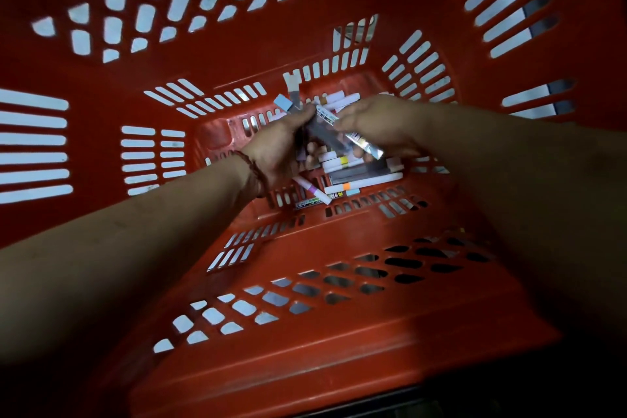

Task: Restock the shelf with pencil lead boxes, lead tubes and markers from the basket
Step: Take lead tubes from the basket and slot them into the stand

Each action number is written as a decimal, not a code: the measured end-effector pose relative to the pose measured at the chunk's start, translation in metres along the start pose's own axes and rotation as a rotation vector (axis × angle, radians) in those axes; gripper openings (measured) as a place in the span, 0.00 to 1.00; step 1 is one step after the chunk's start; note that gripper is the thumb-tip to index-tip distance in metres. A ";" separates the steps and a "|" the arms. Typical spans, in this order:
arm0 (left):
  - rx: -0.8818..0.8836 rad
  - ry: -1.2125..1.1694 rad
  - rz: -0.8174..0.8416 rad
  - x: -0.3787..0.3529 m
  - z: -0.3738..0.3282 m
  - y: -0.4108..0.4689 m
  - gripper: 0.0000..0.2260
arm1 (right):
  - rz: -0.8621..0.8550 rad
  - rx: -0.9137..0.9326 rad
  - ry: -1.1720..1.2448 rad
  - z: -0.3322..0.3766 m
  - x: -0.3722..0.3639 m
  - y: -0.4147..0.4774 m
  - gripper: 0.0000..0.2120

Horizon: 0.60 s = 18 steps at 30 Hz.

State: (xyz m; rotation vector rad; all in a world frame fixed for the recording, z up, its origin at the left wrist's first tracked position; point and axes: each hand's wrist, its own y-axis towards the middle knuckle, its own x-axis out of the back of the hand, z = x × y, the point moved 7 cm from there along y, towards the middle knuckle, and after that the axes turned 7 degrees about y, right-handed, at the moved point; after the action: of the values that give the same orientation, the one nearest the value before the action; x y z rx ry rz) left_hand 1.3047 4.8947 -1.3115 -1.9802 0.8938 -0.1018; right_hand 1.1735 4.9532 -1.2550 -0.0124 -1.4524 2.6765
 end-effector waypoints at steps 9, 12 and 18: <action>-0.026 0.206 -0.084 0.012 0.002 -0.001 0.15 | 0.019 0.020 -0.078 0.007 0.003 -0.008 0.10; -0.004 0.304 0.011 0.001 0.005 -0.002 0.23 | 0.046 0.041 -0.051 0.011 0.000 -0.012 0.10; 0.053 0.199 0.100 -0.021 0.019 -0.008 0.09 | 0.001 0.013 0.278 0.007 0.000 -0.019 0.14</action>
State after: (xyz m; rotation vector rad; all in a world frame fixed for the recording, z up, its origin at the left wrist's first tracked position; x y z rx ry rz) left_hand 1.3018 4.9236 -1.3101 -1.8951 1.1054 -0.2661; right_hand 1.1745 4.9578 -1.2351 -0.3684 -1.3480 2.5583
